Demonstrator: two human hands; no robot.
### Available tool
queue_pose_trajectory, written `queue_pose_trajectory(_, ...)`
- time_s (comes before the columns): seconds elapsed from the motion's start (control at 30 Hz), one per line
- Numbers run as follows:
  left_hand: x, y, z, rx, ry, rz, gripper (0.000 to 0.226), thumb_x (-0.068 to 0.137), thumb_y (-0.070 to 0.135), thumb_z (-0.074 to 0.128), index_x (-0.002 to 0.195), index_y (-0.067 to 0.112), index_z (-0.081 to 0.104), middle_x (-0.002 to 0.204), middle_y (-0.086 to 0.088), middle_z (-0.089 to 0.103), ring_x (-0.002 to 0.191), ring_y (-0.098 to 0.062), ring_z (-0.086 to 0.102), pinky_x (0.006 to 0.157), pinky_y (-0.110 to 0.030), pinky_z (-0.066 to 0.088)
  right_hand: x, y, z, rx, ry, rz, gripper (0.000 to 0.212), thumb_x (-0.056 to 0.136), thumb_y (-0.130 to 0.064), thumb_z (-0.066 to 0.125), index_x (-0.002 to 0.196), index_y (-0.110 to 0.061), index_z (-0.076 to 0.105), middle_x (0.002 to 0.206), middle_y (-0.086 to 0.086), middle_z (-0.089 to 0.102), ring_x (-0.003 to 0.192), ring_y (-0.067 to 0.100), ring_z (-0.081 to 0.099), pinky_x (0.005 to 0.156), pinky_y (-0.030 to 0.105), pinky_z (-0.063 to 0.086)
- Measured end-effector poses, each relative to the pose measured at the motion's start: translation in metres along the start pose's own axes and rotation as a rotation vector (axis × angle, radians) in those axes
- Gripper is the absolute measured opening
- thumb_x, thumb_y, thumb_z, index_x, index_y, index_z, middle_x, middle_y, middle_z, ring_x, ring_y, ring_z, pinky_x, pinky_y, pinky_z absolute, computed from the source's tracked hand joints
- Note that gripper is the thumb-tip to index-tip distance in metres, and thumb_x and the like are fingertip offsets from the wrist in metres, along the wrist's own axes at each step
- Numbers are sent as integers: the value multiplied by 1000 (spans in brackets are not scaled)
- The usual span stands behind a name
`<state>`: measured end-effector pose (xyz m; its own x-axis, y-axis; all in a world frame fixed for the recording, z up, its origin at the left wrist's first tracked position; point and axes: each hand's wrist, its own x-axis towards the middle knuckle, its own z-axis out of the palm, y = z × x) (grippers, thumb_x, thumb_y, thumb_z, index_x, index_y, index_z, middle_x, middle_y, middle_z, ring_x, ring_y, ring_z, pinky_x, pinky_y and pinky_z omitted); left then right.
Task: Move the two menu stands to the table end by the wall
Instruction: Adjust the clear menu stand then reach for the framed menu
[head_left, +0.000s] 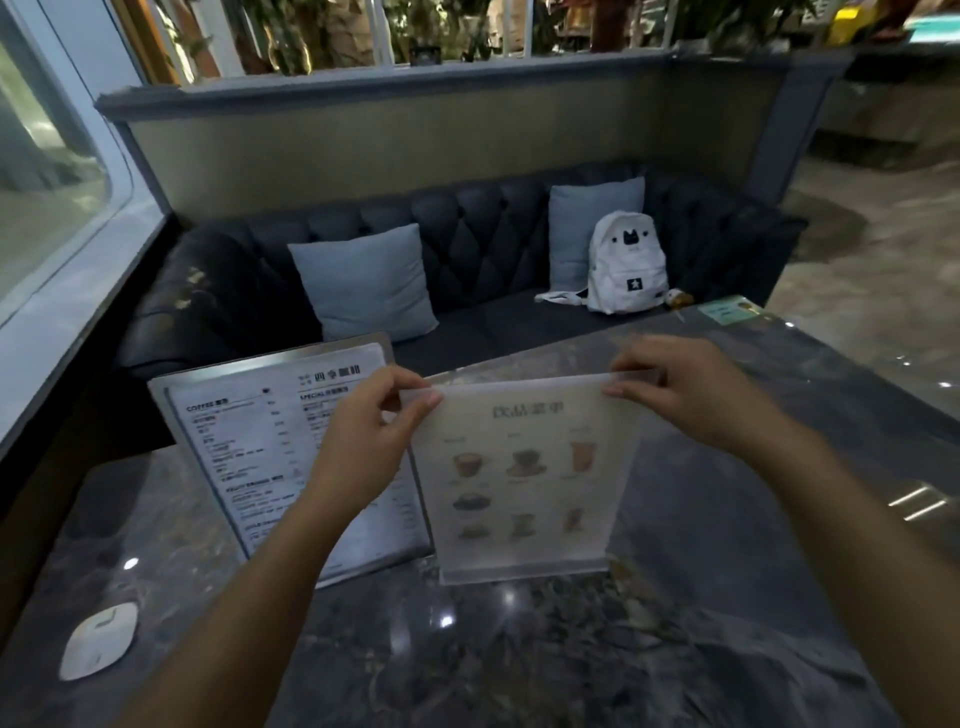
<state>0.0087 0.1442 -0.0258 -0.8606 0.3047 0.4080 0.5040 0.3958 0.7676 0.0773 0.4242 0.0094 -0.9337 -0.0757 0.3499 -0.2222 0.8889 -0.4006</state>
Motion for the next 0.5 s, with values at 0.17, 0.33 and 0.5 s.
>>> queue_pose_trajectory(0.17,-6,-2,-5,-87,22,-64,11,86,22,58,80,30,62,84,5,64,84,-14,61,66,-34,59,-3,6,4,59,42,29,6,79,-18,66,82,-12,67,78,-2,60,74,16,54,62,19,35)
queue_pose_trajectory(0.33,-14,0,-4,-150,45,-88,9,86,16,58,84,22,65,86,0,64,84,-17,62,62,-27,58,4,10,8,99,88,56,9,76,-18,69,82,-12,68,77,-3,61,73,13,54,62,8,37)
queue_pose_trajectory(0.5,-22,5,-1,-186,63,-117,12,86,15,59,83,24,64,87,-2,64,85,-19,61,62,-31,59,11,17,13,133,115,89,14,75,-17,70,87,-9,69,77,-6,61,68,1,53,63,11,38)
